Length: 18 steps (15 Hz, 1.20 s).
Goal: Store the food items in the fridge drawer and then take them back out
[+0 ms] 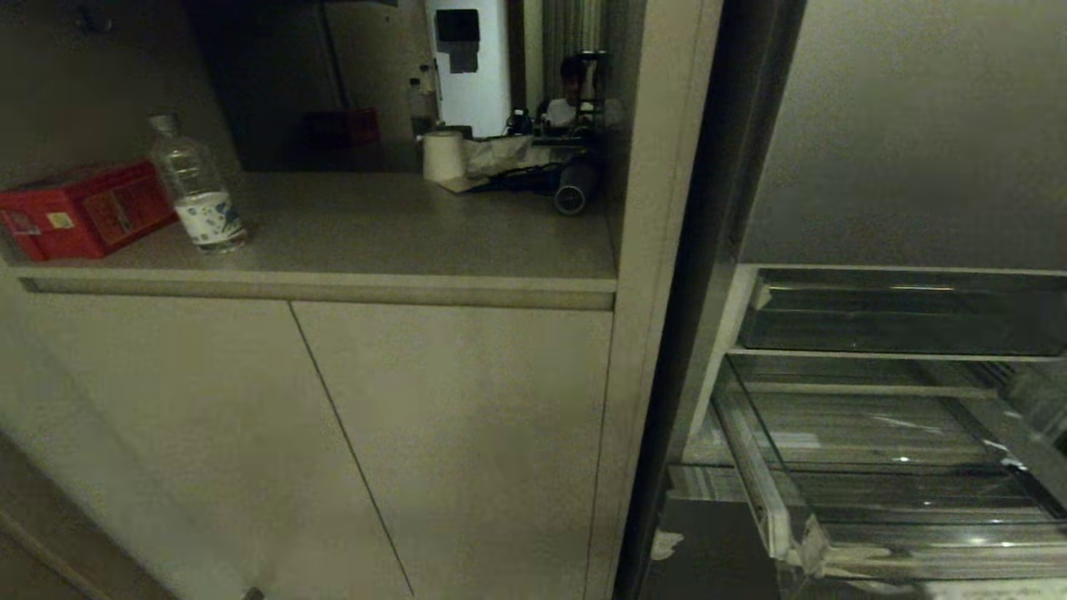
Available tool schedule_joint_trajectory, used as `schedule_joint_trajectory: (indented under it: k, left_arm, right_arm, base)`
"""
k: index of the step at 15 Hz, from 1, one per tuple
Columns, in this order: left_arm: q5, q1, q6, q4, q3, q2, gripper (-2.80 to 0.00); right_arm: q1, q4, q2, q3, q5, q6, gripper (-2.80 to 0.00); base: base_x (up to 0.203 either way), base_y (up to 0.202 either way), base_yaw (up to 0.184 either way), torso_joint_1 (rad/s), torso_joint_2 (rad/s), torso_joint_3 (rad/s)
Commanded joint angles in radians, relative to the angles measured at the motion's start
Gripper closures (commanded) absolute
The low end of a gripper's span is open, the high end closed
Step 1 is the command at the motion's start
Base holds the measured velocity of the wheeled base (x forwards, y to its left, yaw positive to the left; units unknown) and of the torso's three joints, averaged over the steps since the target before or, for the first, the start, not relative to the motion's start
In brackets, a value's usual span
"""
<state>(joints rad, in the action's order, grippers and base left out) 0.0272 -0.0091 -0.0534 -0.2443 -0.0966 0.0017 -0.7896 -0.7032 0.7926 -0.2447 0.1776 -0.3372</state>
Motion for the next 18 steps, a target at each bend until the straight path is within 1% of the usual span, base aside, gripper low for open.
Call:
schedule_joint_trajectory:
  k: [1,7,10,11,12,13,14,15,16,17,18]
  left_arm:
    - [0.000,0.000,0.000,-0.001,0.000,0.001,0.00]
    - [-0.001,0.000,0.000,-0.001,0.000,0.001,0.00]
    - [0.000,0.001,0.000,-0.001,0.000,0.001,0.00]
    - [0.000,0.001,0.000,-0.001,0.000,0.001,0.00]
    - [0.000,0.001,0.000,-0.001,0.000,0.001,0.00]
    - [0.000,0.001,0.000,-0.001,0.000,0.001,0.00]
    - [0.000,0.001,0.000,-0.001,0.000,0.001,0.00]
    - [-0.001,0.000,0.000,-0.001,0.000,0.001,0.00]
    - [0.000,0.001,0.000,-0.001,0.000,0.001,0.00]
    - [0.000,0.000,0.000,-0.001,0.000,0.001,0.00]
    - [0.000,0.001,0.000,-0.001,0.000,0.001,0.00]
  right_arm:
    - [-0.014,-0.004,-0.031,0.000,0.000,-0.002,0.00]
    - [-0.057,-0.025,-0.085,-0.030,0.000,-0.003,0.00]
    - [-0.065,-0.019,-0.081,-0.033,-0.004,0.009,0.00]
    - [-0.070,-0.001,-0.067,-0.032,-0.014,0.017,0.00]
    - [-0.090,0.053,-0.048,-0.033,-0.034,0.025,0.00]
    - [-0.137,0.121,-0.034,-0.043,-0.065,0.054,0.00]
    - [-0.187,0.197,-0.023,-0.074,-0.093,0.099,0.00]
    - [-0.217,0.250,-0.010,-0.114,-0.103,0.130,0.00]
    - [-0.263,0.297,0.022,-0.154,-0.112,0.181,0.00]
    - [-0.308,0.323,0.061,-0.182,-0.132,0.237,0.00]
    - [-0.358,0.332,0.083,-0.195,-0.169,0.271,0.00]
  base:
    - [-0.002,0.008,-0.170,-0.001,0.00,0.001]
    - [0.001,0.008,-0.178,0.003,0.00,0.002]
    - [0.001,0.008,-0.156,0.001,0.00,0.003]
    - [-0.001,0.008,-0.079,0.003,0.00,0.002]
    - [0.000,0.000,0.000,0.000,0.00,0.000]
    - [0.000,0.000,0.000,0.000,0.00,0.000]
    - [0.000,0.000,0.000,0.000,0.00,0.000]
    - [0.000,0.000,0.000,0.000,0.00,0.000]
    - [0.000,0.000,0.000,0.000,0.00,0.000]
    - [0.000,0.000,0.000,0.000,0.00,0.000]
    - [0.000,0.000,0.000,0.000,0.00,0.000]
